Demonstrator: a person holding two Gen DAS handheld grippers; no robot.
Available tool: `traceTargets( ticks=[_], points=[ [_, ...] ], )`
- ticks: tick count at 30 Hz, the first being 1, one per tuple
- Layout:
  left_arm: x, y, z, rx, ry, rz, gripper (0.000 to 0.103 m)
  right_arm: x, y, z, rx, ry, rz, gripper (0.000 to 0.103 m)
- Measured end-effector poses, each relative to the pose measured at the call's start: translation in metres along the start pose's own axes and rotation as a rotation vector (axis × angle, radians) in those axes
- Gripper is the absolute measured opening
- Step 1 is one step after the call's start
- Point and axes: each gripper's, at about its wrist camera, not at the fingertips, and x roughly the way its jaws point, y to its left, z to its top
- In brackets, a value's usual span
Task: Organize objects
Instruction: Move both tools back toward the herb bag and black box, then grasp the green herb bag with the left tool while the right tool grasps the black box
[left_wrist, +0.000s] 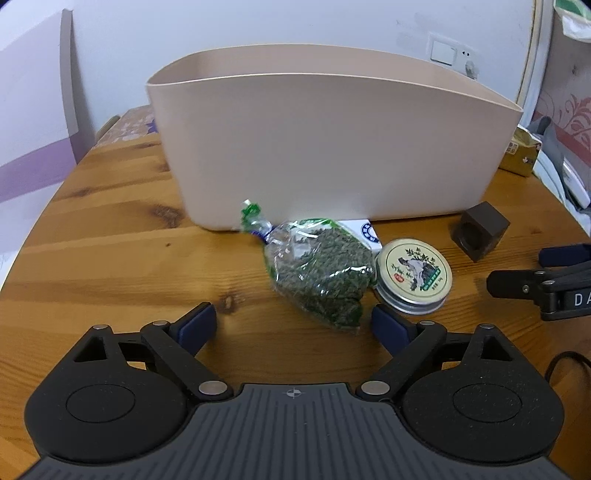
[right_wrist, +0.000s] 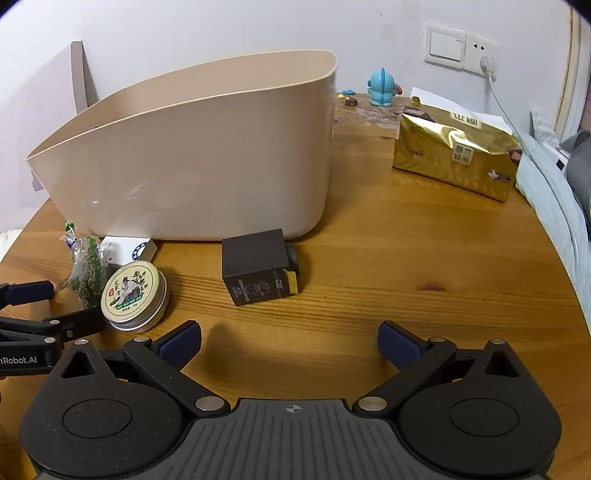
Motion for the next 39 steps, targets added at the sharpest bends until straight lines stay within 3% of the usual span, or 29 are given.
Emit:
traceTargets(
  ticks=[16, 23, 28, 30, 33, 36, 39],
  points=[
    [0.022, 0.005, 0.015, -0.051, -0.059, 0.063, 0.093, 0.026, 0.021, 0.018, -0.078, -0.041, -0.042, 0.103],
    [0.020, 0.007, 0.013, -0.043, -0.080, 0.055, 0.088, 0.029, 0.024, 0.021, -0.065, -0.050, -0.049, 0.103],
    [0.018, 0.010, 0.011, -0.046, -0.081, 0.053, 0.086, 0.025, 0.027, 0.021, -0.074, -0.075, -0.050, 0.084],
    [0.016, 0.011, 0.011, -0.048, -0.076, 0.052, 0.085, 0.022, 0.027, 0.021, -0.069, -0.083, -0.053, 0.068],
    [0.012, 0.013, 0.009, -0.062, -0.069, 0.051, 0.084, 0.019, 0.026, 0.021, -0.062, -0.090, -0.056, 0.052],
    [0.009, 0.015, 0.006, -0.080, -0.072, 0.055, 0.082, 0.016, 0.026, 0.020, -0.063, -0.096, -0.054, 0.043],
    [0.006, 0.016, 0.005, -0.086, -0.073, 0.055, 0.080, 0.014, 0.026, 0.018, -0.069, -0.096, -0.046, 0.043]
  ],
)
